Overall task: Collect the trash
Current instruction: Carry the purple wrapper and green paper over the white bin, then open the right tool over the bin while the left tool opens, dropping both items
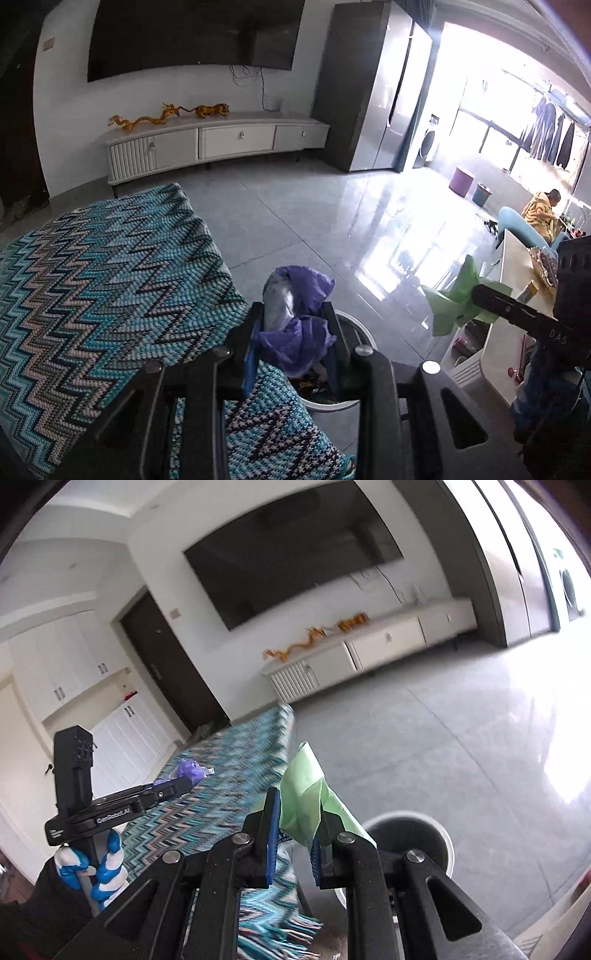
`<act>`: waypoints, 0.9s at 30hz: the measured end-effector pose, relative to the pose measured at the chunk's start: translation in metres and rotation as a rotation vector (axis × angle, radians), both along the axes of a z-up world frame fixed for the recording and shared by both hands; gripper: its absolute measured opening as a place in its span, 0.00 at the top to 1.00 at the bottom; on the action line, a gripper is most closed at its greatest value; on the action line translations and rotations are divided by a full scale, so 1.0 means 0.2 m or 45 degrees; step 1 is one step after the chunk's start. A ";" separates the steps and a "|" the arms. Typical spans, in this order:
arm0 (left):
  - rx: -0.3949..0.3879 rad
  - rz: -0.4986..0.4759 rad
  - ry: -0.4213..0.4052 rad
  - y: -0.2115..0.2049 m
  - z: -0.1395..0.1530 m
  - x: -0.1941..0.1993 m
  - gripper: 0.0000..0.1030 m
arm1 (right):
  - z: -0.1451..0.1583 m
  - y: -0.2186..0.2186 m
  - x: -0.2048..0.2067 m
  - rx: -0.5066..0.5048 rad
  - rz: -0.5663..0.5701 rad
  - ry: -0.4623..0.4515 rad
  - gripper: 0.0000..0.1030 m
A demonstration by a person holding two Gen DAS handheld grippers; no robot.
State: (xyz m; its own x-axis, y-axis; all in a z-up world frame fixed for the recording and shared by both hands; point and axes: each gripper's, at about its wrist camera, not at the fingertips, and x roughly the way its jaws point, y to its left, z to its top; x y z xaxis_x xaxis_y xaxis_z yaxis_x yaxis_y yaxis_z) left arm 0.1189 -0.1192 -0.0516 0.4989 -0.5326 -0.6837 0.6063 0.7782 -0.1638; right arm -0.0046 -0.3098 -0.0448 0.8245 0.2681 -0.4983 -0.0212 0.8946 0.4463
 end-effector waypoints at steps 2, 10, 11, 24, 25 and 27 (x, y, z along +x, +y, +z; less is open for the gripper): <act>0.029 -0.028 0.041 -0.09 -0.07 0.04 0.73 | -0.08 -0.06 0.04 0.025 -0.014 0.047 0.87; 0.131 -0.119 0.193 -0.43 -0.34 0.22 0.71 | -0.41 -0.24 0.24 0.122 -0.077 0.244 0.87; 0.134 -0.124 0.207 -0.45 -0.37 0.24 0.71 | -0.44 -0.25 0.26 0.129 -0.083 0.263 0.86; 0.098 -0.152 0.374 -0.61 -0.59 0.40 0.50 | -0.70 -0.34 0.40 0.174 -0.175 0.414 0.69; 0.099 -0.150 0.378 -0.61 -0.60 0.40 0.49 | -0.71 -0.35 0.41 0.181 -0.184 0.421 0.67; 0.100 -0.146 0.382 -0.61 -0.60 0.40 0.49 | -0.73 -0.35 0.41 0.189 -0.200 0.435 0.65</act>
